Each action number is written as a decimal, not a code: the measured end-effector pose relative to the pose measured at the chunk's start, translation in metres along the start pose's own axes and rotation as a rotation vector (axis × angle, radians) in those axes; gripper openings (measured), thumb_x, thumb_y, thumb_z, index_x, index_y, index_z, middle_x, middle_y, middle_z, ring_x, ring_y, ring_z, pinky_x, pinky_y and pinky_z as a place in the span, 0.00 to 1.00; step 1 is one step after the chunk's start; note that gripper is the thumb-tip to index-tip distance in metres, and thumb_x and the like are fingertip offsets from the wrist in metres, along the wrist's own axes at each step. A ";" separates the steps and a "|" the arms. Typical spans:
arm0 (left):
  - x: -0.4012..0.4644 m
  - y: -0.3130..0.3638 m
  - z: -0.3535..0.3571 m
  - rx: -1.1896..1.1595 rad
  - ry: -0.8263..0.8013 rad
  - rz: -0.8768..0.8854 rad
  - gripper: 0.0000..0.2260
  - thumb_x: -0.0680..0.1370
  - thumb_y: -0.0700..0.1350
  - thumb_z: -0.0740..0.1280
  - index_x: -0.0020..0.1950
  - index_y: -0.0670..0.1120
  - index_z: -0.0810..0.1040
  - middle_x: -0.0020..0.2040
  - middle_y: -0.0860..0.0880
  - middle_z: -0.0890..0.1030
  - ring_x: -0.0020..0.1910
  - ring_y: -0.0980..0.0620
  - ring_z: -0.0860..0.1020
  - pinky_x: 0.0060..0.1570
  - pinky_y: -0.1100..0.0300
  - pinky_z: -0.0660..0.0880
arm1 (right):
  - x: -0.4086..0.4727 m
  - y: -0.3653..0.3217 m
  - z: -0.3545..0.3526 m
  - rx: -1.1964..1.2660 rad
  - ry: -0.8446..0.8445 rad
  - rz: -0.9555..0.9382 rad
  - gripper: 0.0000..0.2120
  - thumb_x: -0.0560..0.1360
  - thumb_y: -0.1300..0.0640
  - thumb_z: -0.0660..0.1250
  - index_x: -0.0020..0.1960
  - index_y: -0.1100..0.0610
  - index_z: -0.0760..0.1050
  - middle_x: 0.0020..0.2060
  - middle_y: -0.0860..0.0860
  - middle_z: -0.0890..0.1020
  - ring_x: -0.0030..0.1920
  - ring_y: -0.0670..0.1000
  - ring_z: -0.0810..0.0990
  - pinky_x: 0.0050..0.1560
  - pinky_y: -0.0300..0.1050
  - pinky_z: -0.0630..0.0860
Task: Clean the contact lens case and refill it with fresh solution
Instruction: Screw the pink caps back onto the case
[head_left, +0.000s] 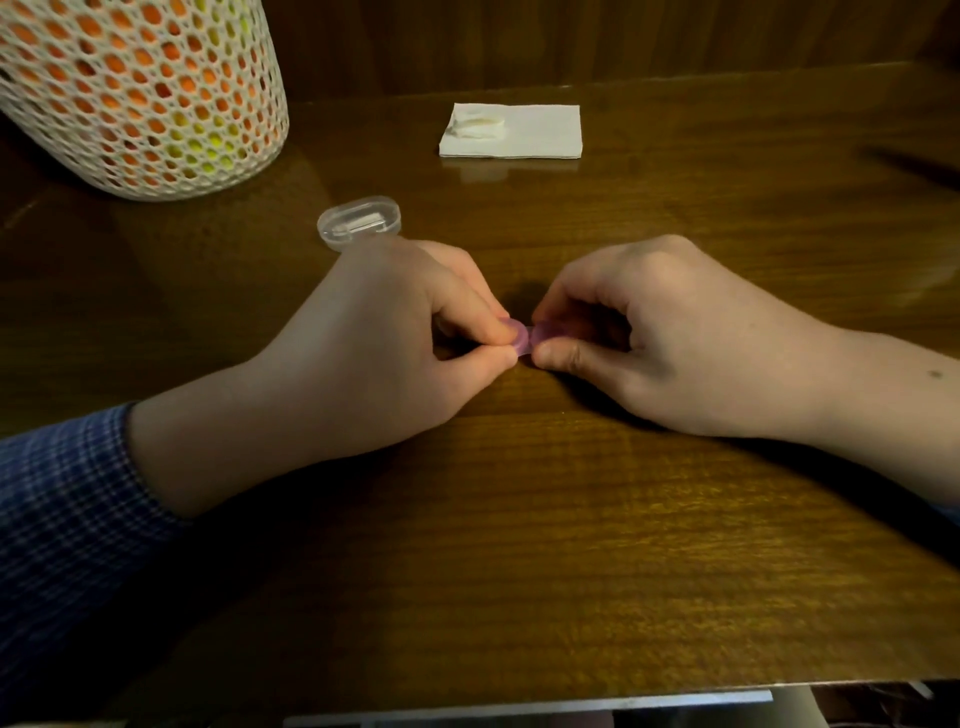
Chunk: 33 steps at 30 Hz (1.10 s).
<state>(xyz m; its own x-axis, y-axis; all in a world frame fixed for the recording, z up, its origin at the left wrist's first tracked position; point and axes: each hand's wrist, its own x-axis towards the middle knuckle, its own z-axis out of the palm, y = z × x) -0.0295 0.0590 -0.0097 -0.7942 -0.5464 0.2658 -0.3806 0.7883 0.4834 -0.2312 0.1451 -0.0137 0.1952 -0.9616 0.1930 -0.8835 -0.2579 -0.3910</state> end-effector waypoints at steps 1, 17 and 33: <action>0.000 0.000 0.001 0.006 0.008 0.005 0.06 0.75 0.52 0.73 0.49 0.55 0.88 0.48 0.61 0.84 0.48 0.63 0.82 0.47 0.60 0.82 | 0.000 0.000 0.001 -0.012 0.005 0.000 0.14 0.76 0.44 0.67 0.54 0.51 0.83 0.44 0.43 0.83 0.41 0.41 0.78 0.40 0.33 0.71; 0.015 -0.069 -0.043 0.138 0.491 -0.127 0.10 0.77 0.43 0.70 0.58 0.48 0.84 0.54 0.53 0.79 0.48 0.59 0.77 0.45 0.67 0.75 | 0.003 0.009 -0.003 0.050 -0.037 -0.065 0.23 0.76 0.40 0.65 0.68 0.47 0.78 0.47 0.41 0.84 0.46 0.39 0.80 0.41 0.29 0.74; 0.029 -0.086 -0.031 0.129 0.206 -0.239 0.06 0.79 0.53 0.70 0.53 0.62 0.75 0.52 0.61 0.79 0.52 0.60 0.78 0.47 0.64 0.74 | -0.004 0.034 -0.005 0.334 0.346 0.059 0.12 0.78 0.52 0.71 0.56 0.36 0.77 0.39 0.41 0.83 0.46 0.42 0.81 0.44 0.31 0.78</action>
<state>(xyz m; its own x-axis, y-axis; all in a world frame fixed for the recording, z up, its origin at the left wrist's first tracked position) -0.0050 -0.0329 -0.0181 -0.5681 -0.7551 0.3272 -0.6115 0.6535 0.4462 -0.2642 0.1405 -0.0228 -0.0545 -0.9024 0.4274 -0.6929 -0.2740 -0.6669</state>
